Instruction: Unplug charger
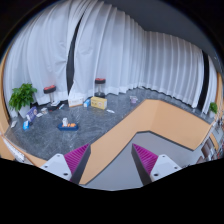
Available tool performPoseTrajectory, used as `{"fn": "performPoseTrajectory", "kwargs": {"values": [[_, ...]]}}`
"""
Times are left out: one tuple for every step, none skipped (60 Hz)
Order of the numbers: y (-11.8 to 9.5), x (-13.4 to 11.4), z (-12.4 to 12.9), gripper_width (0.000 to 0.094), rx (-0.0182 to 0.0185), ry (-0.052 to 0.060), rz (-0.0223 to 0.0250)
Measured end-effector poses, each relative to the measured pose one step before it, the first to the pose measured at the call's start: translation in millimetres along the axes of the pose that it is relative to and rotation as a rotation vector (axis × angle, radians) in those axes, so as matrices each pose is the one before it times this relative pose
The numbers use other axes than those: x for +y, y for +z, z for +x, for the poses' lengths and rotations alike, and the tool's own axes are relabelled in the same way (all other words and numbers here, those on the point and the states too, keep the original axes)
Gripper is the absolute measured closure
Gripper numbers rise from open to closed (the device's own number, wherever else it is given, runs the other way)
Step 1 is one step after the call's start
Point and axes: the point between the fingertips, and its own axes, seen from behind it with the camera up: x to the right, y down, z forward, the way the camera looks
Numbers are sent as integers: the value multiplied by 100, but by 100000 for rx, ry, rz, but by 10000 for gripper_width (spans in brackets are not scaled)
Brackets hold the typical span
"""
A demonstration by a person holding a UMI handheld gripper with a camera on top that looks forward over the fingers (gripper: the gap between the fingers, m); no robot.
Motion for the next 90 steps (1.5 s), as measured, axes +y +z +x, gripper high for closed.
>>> {"fn": "performPoseTrajectory", "kwargs": {"values": [[41,-22,59,83,269,299,155],[42,4,76,83,272,296,91],[22,49,112,83,268,273,28],[12,90,141,83,194,201,-71],[12,137,154,83,141,173,-195],[10,139,180,83,90,131,-231],[21,173,158,83,64,171,-264],[29,148,157,82,88,140,-241],[-4,222,184,84,90,126,-256],[15,186,120,84,76,121,-322],[508,248,-350,84,200,11,-382],[-2,298,239,83,9,99,-409],[70,308,108,82,-13,79,-421],[64,299,81,84,22,91,-464],[120,304,28,84,-2,45,-501],[129,300,-37,86,-45,-27,-506],[165,373,-69,88,-137,-32,-515],[166,396,-125,91,-218,-87,-476],[182,437,-147,95,-216,-98,-454],[198,488,-153,97,-130,-168,-470],[230,494,-227,96,-66,-294,-577],[248,549,-245,93,-170,-423,-601],[262,568,-338,91,-274,-494,-607],[268,576,-400,94,-365,-572,-583],[305,572,-394,93,-481,-557,-566],[291,591,-503,93,-516,-526,-626],[346,631,-560,94,-505,-455,-725],[386,597,-615,90,-565,-355,-772],[384,561,-705,89,-636,-266,-805],[454,521,-769,92,-856,-235,-755],[529,480,-841,92,-1091,-241,-715],[490,448,-953,91,-1270,-239,-612],[559,382,-981,91,-1282,-208,-564],[602,368,-975,92,-1233,-184,-500],[602,280,-965,93,-1197,-157,-503],[651,204,-999,92,-1132,-146,-483],[699,111,-992,90,-1147,-178,-347],[701,19,-1007,91,-1159,-159,-201],[776,-54,-1029,92,-1232,-165,-81],[785,-127,-1012,92,-1104,-147,107],[827,-226,-982,93,-1036,-122,271],[866,-326,-987,90,-976,-136,455],[893,-412,-957,91,-866,-152,612],[906,-472,-964,89,-830,-132,540],[947,-542,-896,90,-808,-115,702],[998,-660,-900,91,-750,-56,1004],[1021,-702,-854,90,-742,-63,1135],[1054,-726,-836,90,-586,-48,1173],[685,-867,-809,87,-371,29,623],[1582,-521,-688,87,-495,-11,1373],[1181,-639,-626,85,-277,75,770],[806,-743,-676,85,-78,202,-80],[1162,-557,-635,84,-126,185,52],[1142,-584,-606,83,-109,235,43],[1157,-699,-561,82,-144,296,359],[1135,-793,-547,83,-231,324,769],[1162,-817,-496,83,-230,253,974],[1208,-726,-432,83,-57,236,1198],[1147,-690,-350,87,248,95,796],[1139,-653,-273,93,460,-58,273],[1188,-528,-265,96,393,-106,484],[1115,-543,-228,98,448,-145,367],[1041,-582,-148,99,609,-166,368],[1048,-508,-137,100,655,-56,810],[1037,-530,376,102,119,-151,627],[858,-474,-542,104,1041,145,860],[939,-423,-261,110,393,128,724],[898,-389,-202,116,206,56,599],[873,-302,-158,121,233,52,523],[850,-223,-76,131,402,343,278],[803,-190,-7,141,515,574,42],[749,-196,12,160,545,733,75],[819,-185,174,177,173,642,266],[692,-165,-14,196,152,786,153],[632,-151,15,232,-75,760,11],[610,-75,-9,277,-9,686,-93],[561,-80,6,322,58,546,-76],[516,-52,66,361,167,285,-43],[496,21,71,413,248,26,-192],[435,129,81,505,397,-189,-571],[364,147,84,553,408,-298,-713],[279,84,93,635,371,-543,-411],[295,16,83,688,664,-660,337],[113,-88,185,738,591,-1108,491],[-85,-168,-1,741,-73,-1029,736],[8,29,-33,757,-107,-640,146],[-25,125,-96,774,-252,-541,-398],[-39,29,-65,791,-271,-783,-234],[8,25,-10,804,-59,-1102,-212],[2,-24,-49,817,-229,-1149,-270]]}}
